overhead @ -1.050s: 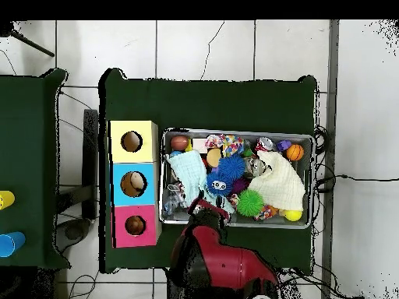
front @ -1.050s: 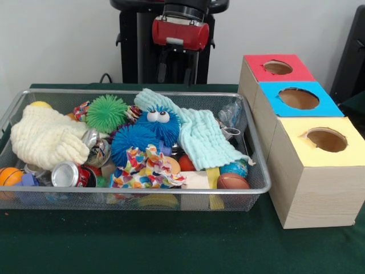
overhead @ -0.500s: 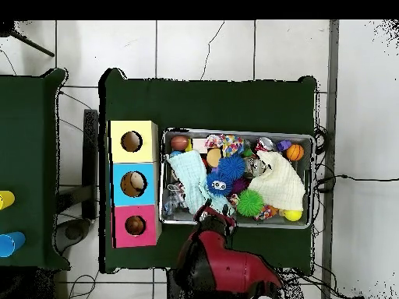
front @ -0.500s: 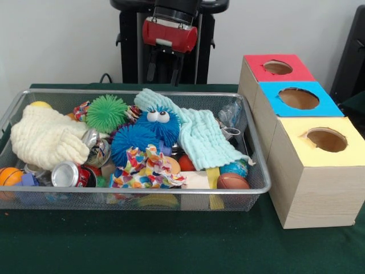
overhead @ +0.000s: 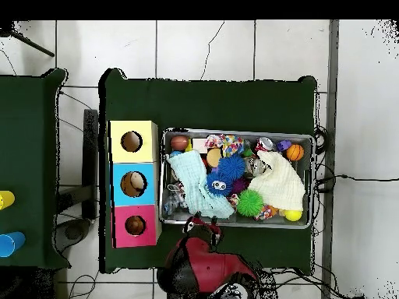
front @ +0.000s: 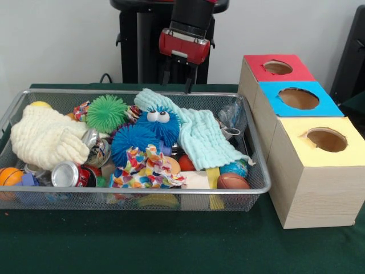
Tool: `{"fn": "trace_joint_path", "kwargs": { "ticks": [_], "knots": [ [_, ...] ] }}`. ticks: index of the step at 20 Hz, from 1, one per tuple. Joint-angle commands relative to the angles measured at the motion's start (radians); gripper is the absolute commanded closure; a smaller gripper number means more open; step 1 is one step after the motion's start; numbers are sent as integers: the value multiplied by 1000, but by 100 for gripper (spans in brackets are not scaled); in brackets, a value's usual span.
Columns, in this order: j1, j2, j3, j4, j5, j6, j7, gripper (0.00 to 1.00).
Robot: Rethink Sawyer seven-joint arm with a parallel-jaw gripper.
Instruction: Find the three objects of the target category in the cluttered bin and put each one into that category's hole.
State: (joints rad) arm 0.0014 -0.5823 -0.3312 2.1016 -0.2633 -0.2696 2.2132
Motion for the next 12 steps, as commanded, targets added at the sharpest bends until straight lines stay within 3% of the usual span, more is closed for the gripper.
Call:
{"fn": "trace_joint_path", "kwargs": {
  "ticks": [1,6,9,12],
  "knots": [
    [-10,118,18,-112,40,-73,98,0],
    [2,150,-36,-131,65,-149,104,0],
    [7,124,-81,-142,59,-142,78,0],
    [-19,90,-74,-155,22,-106,58,0]
  ]
}}
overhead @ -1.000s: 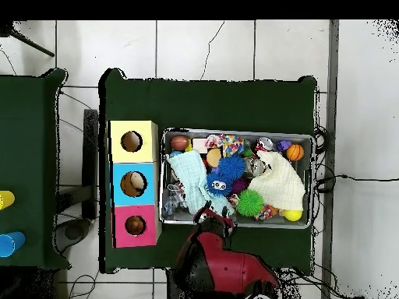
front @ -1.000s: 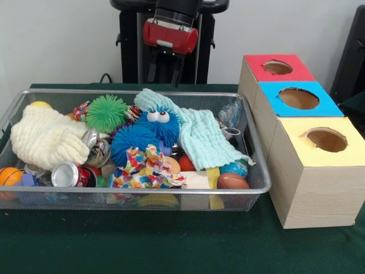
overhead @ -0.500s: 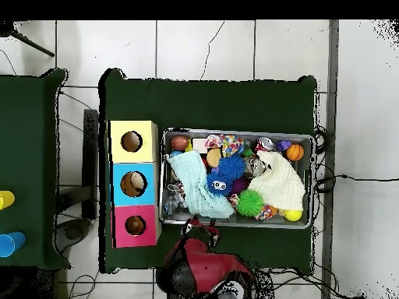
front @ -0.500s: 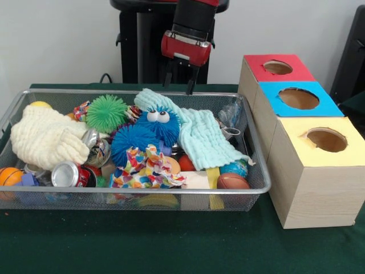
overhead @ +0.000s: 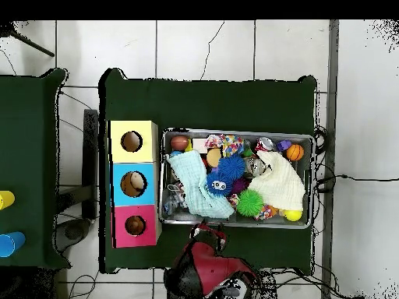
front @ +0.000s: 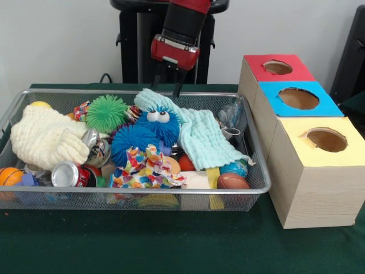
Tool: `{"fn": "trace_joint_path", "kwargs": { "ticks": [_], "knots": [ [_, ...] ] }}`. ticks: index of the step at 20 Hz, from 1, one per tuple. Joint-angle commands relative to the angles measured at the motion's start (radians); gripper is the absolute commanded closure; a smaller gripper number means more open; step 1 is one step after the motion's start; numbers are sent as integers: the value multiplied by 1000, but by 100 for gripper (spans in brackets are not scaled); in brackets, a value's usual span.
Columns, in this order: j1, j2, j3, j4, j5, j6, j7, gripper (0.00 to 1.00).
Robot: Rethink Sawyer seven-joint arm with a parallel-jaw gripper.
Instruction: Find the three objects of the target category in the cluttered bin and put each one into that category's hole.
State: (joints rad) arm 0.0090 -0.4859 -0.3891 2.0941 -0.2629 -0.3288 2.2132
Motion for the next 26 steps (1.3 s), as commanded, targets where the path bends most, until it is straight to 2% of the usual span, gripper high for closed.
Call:
{"fn": "trace_joint_path", "kwargs": {
  "ticks": [1,8,19,24,26],
  "knots": [
    [-35,-19,-17,-149,9,-41,53,0],
    [-52,-39,-24,-165,-15,-62,49,0],
    [-138,14,71,-208,-57,-161,77,0],
    [-176,1,119,-210,-84,-143,91,0],
    [-209,-4,173,-203,-107,-120,109,0]
  ]
}}
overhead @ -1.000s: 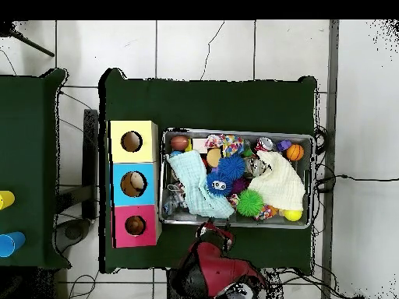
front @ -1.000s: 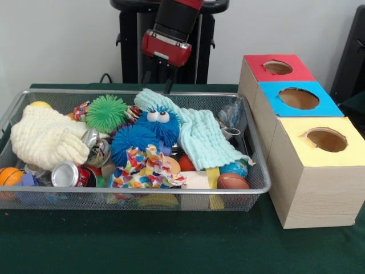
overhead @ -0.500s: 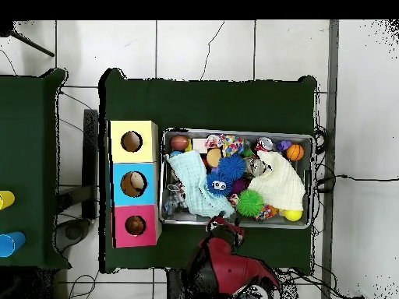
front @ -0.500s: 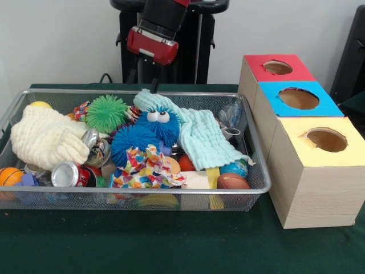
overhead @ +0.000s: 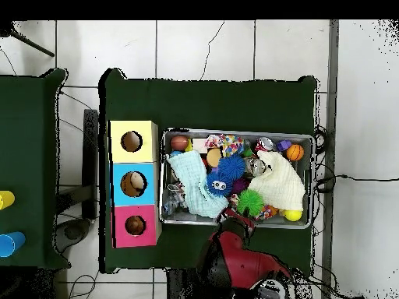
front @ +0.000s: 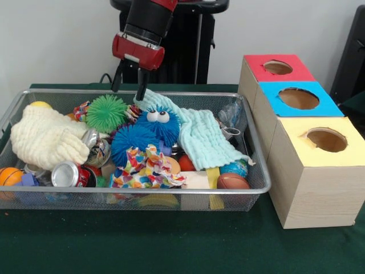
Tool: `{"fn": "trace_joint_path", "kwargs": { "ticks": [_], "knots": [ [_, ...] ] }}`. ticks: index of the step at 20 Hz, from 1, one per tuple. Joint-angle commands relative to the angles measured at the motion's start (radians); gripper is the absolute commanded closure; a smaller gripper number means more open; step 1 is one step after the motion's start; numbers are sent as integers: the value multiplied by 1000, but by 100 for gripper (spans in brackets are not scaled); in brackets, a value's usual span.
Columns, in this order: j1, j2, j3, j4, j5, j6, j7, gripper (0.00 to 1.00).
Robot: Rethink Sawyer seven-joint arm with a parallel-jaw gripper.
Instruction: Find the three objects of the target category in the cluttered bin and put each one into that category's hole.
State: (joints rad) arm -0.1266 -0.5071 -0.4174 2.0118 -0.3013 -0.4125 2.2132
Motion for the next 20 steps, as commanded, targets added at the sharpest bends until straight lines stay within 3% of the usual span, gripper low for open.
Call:
{"fn": "trace_joint_path", "kwargs": {
  "ticks": [1,11,15,20],
  "knots": [
    [-95,15,243,-113,-82,-26,125,0],
    [-184,-76,442,-13,-71,130,154,0],
    [-140,-108,407,23,-12,194,129,0],
    [-117,-72,387,21,6,230,120,0]
  ]
}}
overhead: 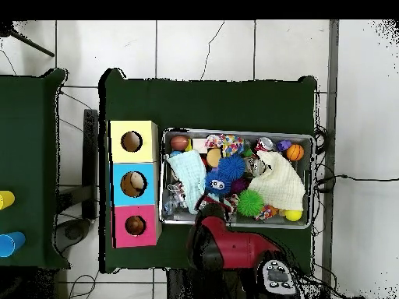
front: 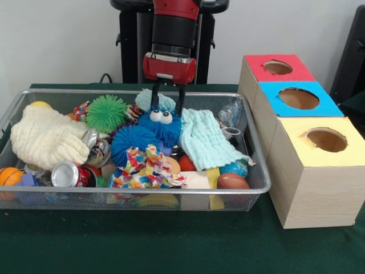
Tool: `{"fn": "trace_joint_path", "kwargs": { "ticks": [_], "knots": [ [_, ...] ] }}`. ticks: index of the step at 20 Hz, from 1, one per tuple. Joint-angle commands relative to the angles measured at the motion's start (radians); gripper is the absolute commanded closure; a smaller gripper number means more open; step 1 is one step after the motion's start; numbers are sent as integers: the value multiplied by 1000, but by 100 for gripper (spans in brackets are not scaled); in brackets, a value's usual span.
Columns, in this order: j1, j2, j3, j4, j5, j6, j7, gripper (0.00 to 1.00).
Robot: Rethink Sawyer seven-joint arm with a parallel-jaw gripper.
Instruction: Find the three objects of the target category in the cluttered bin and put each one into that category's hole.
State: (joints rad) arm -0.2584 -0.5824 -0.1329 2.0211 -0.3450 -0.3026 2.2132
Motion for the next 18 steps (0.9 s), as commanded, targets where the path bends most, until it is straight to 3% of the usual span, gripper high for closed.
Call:
{"fn": "trace_joint_path", "kwargs": {
  "ticks": [1,6,11,14,18],
  "knots": [
    [0,9,123,13,40,126,122,0],
    [-49,-14,200,39,18,179,117,0],
    [19,61,103,-26,39,144,100,0],
    [15,107,102,-45,24,124,92,0],
    [-1,115,134,-59,-25,161,43,0]
  ]
}}
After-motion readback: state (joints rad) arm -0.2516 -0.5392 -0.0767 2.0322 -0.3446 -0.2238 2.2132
